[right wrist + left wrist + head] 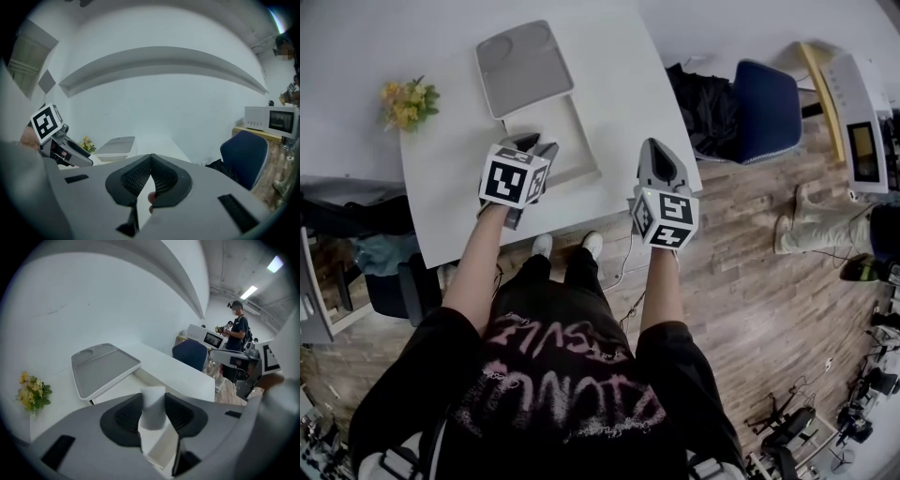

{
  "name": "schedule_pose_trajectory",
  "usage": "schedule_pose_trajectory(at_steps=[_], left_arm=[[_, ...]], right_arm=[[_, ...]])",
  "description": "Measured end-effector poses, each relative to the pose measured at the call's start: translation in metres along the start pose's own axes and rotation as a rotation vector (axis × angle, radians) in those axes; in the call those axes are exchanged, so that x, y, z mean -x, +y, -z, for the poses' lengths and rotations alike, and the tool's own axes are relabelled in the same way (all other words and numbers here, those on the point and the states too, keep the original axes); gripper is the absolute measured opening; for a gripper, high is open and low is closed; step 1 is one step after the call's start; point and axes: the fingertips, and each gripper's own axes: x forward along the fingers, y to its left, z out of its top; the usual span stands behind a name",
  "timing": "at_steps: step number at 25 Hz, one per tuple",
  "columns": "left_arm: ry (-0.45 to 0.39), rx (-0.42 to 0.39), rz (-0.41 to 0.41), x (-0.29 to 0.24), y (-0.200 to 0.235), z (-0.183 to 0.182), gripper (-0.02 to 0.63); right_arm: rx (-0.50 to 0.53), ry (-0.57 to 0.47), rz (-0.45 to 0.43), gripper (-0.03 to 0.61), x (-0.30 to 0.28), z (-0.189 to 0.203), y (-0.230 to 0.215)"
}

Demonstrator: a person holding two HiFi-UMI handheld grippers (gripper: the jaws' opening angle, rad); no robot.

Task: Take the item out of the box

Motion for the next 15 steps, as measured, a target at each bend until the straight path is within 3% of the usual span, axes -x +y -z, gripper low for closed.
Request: schedule_pose_trajectory(at_steps=[15], left_arm=[[-0.245,-0.028,-0.033,0.05,0.002,-0.043,0.158]], right_arm=[[0.041,-0.073,-0.011,0.009,0.018,-0.041,0.009]])
